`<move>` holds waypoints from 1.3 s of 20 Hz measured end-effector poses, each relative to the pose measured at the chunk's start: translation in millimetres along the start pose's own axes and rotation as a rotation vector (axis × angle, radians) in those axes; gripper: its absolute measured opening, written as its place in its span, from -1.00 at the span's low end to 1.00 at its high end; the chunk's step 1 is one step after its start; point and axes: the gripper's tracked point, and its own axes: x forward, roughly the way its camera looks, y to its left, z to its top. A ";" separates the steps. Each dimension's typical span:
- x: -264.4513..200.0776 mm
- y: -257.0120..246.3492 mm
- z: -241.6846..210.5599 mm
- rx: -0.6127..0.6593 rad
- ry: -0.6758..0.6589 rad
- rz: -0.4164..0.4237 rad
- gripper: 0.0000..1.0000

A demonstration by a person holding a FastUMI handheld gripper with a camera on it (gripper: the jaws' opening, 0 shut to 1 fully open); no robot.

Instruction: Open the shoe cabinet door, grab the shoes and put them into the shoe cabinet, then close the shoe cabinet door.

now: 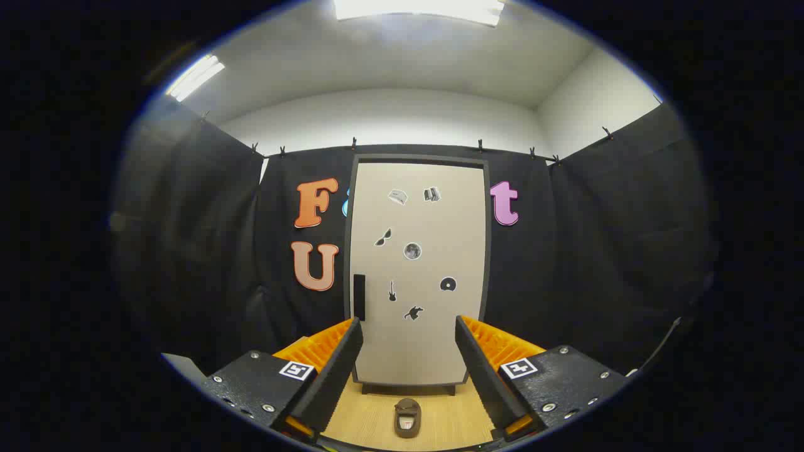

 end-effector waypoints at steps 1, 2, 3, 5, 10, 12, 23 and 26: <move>1.0 1.3 0.5 0.000 0.001 0.000 0.85; 0.9 2.9 0.4 0.001 0.003 0.003 0.85; 1.1 3.3 0.1 0.003 0.005 0.004 0.85; 1.9 1.6 1.1 0.001 0.003 -0.003 0.85; 5.7 6.0 1.5 -0.003 0.002 0.005 0.85; 6.4 8.7 1.0 -0.007 0.001 0.009 0.85; 35.0 49.3 -4.8 -0.009 0.003 0.024 0.82; 46.2 68.5 -11.3 -0.003 0.002 0.022 0.82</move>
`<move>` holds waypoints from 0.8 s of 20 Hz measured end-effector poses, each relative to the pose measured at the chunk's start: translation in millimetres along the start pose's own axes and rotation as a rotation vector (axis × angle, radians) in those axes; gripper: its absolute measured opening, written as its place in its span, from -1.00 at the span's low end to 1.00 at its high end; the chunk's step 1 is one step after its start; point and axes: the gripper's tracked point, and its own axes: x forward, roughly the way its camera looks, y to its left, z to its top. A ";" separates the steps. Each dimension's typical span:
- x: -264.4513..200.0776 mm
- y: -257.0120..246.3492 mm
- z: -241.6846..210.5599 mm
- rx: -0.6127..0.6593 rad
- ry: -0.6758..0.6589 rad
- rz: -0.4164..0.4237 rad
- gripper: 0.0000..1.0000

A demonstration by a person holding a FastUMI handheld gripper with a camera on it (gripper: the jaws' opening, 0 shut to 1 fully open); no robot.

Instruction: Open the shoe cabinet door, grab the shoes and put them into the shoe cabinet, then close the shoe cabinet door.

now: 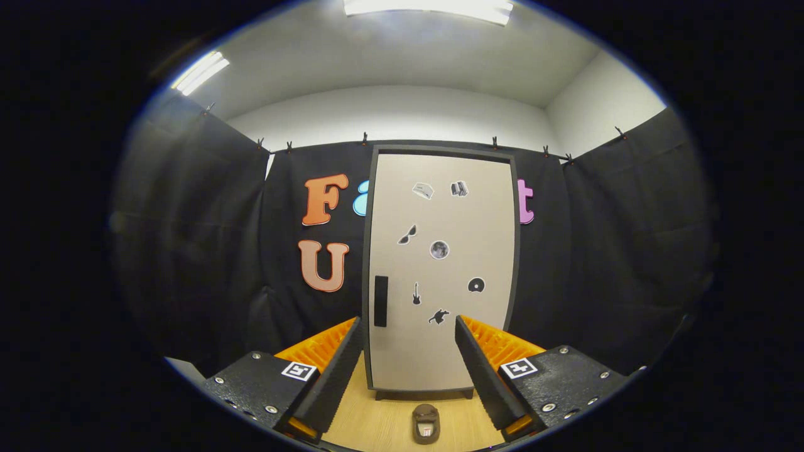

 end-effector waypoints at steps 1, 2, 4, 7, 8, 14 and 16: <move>3.3 4.7 -1.7 -0.007 -0.003 -0.008 0.82; 7.5 8.0 -4.9 -0.019 0.004 -0.023 0.82; 13.9 18.7 -8.3 -0.022 0.010 -0.029 0.82; 31.7 33.0 -13.2 -0.018 0.017 -0.030 0.81; 38.4 37.8 -14.2 -0.020 0.018 -0.025 0.80; 94.9 57.2 -28.9 -0.056 0.017 -0.009 0.74; 120.7 56.6 -33.1 -0.052 0.004 -0.021 0.72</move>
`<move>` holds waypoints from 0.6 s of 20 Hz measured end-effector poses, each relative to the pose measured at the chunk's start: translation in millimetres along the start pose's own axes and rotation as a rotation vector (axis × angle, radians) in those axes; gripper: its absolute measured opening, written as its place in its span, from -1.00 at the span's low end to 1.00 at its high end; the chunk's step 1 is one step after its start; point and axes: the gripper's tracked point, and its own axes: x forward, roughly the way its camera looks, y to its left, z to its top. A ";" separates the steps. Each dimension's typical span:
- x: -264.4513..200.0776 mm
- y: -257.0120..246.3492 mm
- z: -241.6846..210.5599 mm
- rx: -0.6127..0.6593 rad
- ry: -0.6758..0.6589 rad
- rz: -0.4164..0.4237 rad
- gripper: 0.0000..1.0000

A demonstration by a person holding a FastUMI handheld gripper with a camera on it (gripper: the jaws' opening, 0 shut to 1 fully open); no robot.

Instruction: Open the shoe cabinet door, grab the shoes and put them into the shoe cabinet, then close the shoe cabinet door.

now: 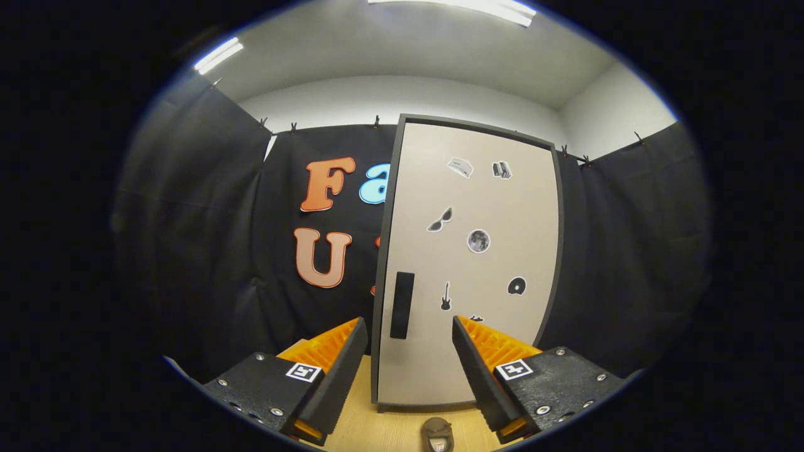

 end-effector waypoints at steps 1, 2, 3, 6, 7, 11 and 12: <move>14.2 -0.3 -3.5 0.001 -0.001 -0.010 0.71; 29.7 0.6 -8.8 0.006 0.006 -0.012 0.69; 43.6 3.6 -12.5 0.016 0.012 -0.003 0.69; 83.7 6.2 -19.5 0.039 0.021 0.005 0.68; 95.3 7.4 -22.2 0.041 0.023 0.008 0.68; 134.9 15.8 -39.4 0.048 0.057 0.032 0.68; 144.0 18.0 -43.0 0.055 0.063 0.037 0.69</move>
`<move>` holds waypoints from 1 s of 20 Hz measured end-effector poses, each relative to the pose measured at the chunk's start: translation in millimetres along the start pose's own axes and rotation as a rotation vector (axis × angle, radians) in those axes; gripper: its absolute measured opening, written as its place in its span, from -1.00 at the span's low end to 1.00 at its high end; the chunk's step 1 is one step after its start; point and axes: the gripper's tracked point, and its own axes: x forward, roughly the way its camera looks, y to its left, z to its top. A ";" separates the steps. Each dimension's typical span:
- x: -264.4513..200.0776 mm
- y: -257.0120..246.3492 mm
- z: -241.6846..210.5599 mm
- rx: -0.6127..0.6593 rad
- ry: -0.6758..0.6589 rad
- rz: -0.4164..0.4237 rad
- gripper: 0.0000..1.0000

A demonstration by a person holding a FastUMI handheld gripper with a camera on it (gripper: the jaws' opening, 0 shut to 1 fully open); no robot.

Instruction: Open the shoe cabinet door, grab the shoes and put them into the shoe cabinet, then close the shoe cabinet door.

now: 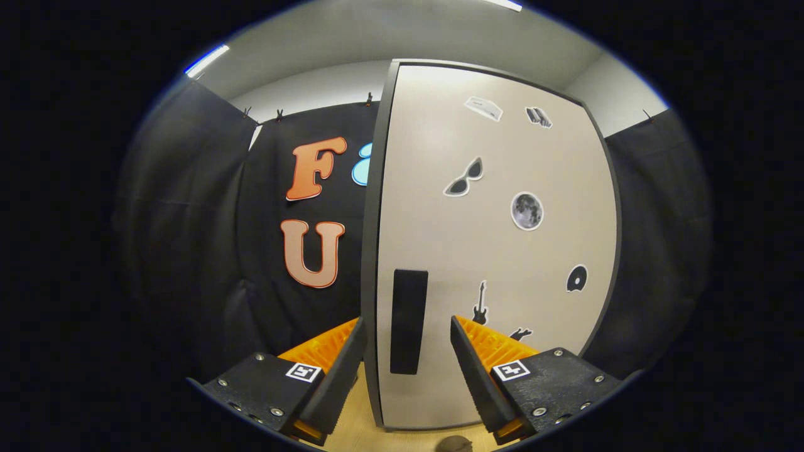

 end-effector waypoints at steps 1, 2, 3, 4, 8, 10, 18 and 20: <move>7.8 -0.8 -2.6 0.002 0.004 -0.005 0.65; 14.2 -0.5 -4.9 0.002 0.009 -0.006 0.60; 20.0 0.1 -7.2 0.003 0.016 -0.004 0.58; 24.8 1.3 -9.8 0.011 0.020 0.000 0.56; 40.7 3.0 -14.4 0.046 0.010 -0.009 0.37; 46.1 -5.0 -15.2 0.036 0.009 -0.057 0.19; 47.5 -2.0 -15.5 0.062 0.044 -0.037 -0.32; 44.6 -2.3 -14.6 0.044 0.066 -0.028 -0.41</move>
